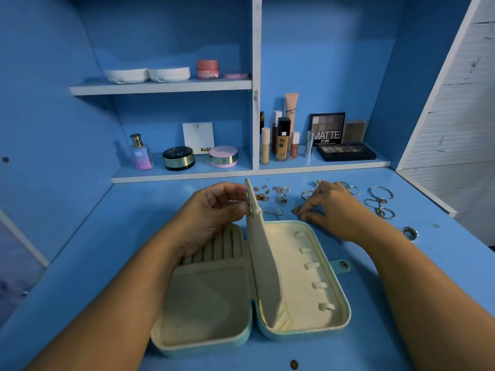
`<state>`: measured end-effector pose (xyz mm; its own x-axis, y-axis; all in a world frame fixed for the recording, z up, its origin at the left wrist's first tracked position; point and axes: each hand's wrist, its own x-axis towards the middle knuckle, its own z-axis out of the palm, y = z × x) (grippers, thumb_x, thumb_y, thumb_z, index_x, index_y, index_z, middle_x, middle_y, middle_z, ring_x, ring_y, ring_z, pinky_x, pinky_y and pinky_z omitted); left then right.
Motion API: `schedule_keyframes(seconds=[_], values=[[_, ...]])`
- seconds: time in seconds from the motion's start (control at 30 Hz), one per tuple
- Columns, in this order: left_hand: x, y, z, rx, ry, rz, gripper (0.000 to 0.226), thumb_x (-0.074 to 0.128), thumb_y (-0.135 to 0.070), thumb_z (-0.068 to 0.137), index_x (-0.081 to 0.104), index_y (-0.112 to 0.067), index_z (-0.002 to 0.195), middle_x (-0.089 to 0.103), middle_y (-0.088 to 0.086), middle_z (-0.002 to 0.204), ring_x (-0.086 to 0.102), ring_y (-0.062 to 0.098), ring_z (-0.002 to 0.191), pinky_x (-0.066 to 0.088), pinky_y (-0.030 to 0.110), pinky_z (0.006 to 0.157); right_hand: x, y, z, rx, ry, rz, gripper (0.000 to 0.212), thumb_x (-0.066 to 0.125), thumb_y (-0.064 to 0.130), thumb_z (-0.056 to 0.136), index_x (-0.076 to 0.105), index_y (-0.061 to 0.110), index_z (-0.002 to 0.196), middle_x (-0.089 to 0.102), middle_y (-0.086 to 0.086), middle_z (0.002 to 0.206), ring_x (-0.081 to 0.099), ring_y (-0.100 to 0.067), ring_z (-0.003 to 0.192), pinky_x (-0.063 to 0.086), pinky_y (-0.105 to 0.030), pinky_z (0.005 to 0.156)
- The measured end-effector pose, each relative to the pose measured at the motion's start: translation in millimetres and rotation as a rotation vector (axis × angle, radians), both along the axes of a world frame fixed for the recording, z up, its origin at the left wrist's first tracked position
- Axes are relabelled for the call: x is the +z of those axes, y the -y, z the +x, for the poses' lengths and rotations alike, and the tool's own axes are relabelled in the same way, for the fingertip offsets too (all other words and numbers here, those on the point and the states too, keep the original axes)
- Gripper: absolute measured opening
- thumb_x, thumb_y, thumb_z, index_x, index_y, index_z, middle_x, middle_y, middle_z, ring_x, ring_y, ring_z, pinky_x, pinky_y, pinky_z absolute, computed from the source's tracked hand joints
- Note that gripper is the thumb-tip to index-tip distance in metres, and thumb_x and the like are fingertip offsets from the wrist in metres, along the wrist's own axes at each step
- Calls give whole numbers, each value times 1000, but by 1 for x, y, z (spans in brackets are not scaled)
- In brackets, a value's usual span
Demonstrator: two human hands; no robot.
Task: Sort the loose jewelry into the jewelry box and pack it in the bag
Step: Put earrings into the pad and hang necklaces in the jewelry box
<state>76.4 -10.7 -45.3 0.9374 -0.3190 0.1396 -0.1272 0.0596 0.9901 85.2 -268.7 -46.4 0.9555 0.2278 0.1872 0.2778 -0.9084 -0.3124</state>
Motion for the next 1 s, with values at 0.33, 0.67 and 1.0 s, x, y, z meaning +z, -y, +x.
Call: schedule_keyframes(seconds=[0.33,0.67,1.0], values=[[-1,-5,3,-19,-29,-5,32,71,-14,67,67,-10,98,72,2,96,66,14,89,54,31,86,-4,-11,-1,-34,94,144,8,60,25,91,67,23,95,46,5,103,41,-19,106,33,-24,86],[3,-3,3,-29,-21,26,33,71,-15,65,69,-11,98,73,0,92,67,11,85,55,28,82,9,-82,-44,196,-217,1316,12,59,19,84,63,7,85,66,-3,75,64,-11,70,54,-25,73],[6,-1,1,-32,13,53,25,76,-26,62,77,-32,86,74,-4,92,68,13,92,50,35,88,8,-88,-48,213,-203,1295,12,55,11,92,63,2,91,65,5,66,59,0,59,46,-11,60]])
